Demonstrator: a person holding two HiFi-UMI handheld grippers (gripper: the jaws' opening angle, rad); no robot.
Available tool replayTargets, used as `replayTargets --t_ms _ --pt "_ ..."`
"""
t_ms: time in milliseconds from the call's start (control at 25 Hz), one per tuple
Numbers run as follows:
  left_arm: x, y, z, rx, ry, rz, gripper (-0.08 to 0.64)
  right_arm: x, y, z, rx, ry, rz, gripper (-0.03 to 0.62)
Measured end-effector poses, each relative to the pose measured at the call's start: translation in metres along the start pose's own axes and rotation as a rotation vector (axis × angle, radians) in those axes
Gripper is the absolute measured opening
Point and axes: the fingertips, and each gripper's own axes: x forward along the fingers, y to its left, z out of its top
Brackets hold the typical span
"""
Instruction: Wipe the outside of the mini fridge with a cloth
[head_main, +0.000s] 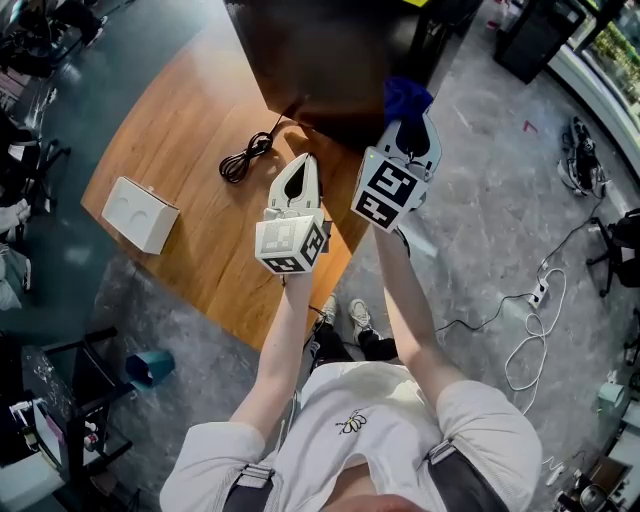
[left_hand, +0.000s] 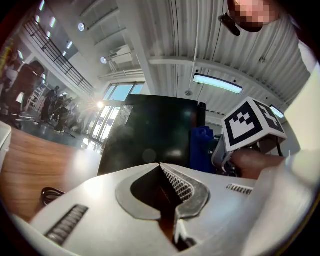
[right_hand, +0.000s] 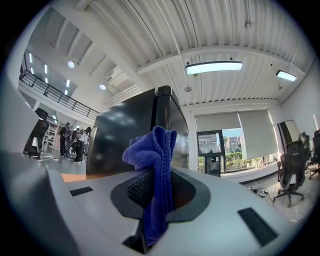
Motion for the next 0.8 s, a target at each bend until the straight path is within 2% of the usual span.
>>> replayTargets --t_ms 320,440,600,800 --pt "0.003 0.010 -0.001 -0.009 0.005 -0.001 0.005 -0.003 0.002 0.005 0.011 -0.004 -0.023 0.061" --pt "0.005 0.023 -0.003 -0.008 0.011 0.013 0.005 -0.001 0.013 0.008 0.018 -0.020 -0.007 0.061" --pt "0.008 0.058 -0.006 -0.021 0.018 0.050 0.005 0.008 0.068 0.005 0.021 -0.020 0.082 0.061" --pt "0.006 0.113 -0.013 -0.036 0.039 0.082 0.005 0.031 0.150 -0.018 0.012 0.005 0.188 0.061"
